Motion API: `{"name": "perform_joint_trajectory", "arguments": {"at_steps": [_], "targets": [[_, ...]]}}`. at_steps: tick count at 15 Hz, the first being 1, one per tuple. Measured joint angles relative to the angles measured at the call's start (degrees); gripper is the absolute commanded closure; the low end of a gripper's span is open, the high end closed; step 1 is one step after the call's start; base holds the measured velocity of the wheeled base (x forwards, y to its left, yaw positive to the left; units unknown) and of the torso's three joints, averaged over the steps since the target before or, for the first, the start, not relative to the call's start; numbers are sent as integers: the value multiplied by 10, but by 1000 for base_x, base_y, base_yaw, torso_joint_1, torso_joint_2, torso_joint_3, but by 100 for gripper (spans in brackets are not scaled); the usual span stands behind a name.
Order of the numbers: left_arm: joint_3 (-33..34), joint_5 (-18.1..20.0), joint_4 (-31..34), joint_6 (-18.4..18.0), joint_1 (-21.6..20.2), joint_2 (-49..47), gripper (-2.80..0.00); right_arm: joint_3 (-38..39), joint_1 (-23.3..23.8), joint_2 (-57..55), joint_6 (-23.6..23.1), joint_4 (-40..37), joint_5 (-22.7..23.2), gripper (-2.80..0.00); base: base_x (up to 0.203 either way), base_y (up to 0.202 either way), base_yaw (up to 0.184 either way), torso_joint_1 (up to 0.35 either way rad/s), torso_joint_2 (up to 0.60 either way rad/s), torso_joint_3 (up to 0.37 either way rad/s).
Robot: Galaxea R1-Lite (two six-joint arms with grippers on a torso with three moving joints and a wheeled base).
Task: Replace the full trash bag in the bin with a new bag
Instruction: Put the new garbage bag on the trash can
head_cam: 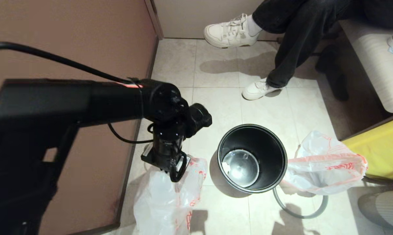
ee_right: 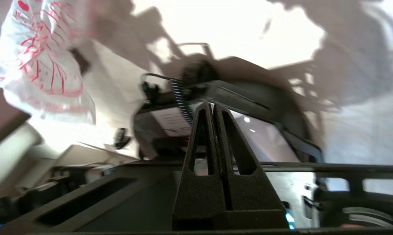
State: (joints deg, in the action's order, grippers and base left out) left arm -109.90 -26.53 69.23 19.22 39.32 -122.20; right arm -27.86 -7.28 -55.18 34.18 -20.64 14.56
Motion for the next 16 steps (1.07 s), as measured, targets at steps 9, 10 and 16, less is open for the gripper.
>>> {"name": "perform_joint_trajectory", "arguments": {"at_steps": [9,10,16], "targets": [[-15,-37,-49,-52,83,231,0,-64,0,32,30,44,37,0,0,0,0,0,0,0],[-16,-39,-73,-73,85,239,0,-83,-1,15,36,51,47,0,0,0,0,0,0,0],[-17,-39,-315,-228,84,234,0,-231,-21,-110,57,59,127,0,0,0,0,0,0,0]]}}
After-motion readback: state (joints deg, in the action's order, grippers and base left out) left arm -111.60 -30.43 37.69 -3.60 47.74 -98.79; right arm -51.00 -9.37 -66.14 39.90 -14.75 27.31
